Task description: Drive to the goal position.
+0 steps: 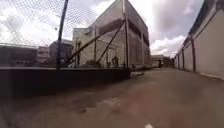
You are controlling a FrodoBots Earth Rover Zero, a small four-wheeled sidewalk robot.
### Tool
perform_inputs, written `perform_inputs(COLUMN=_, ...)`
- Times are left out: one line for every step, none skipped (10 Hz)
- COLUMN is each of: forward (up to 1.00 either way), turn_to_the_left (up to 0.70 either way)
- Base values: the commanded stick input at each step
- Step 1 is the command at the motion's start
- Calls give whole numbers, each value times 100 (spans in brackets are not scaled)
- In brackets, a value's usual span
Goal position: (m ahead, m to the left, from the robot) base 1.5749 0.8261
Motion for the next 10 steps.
perform_inputs(forward=23, turn_to_the_left=0)
perform_inputs(forward=44, turn_to_the_left=0)
perform_inputs(forward=44, turn_to_the_left=0)
perform_inputs(forward=44, turn_to_the_left=0)
perform_inputs(forward=44, turn_to_the_left=0)
perform_inputs(forward=44, turn_to_the_left=0)
perform_inputs(forward=44, turn_to_the_left=0)
perform_inputs(forward=44, turn_to_the_left=0)
perform_inputs(forward=44, turn_to_the_left=0)
perform_inputs(forward=44, turn_to_the_left=0)
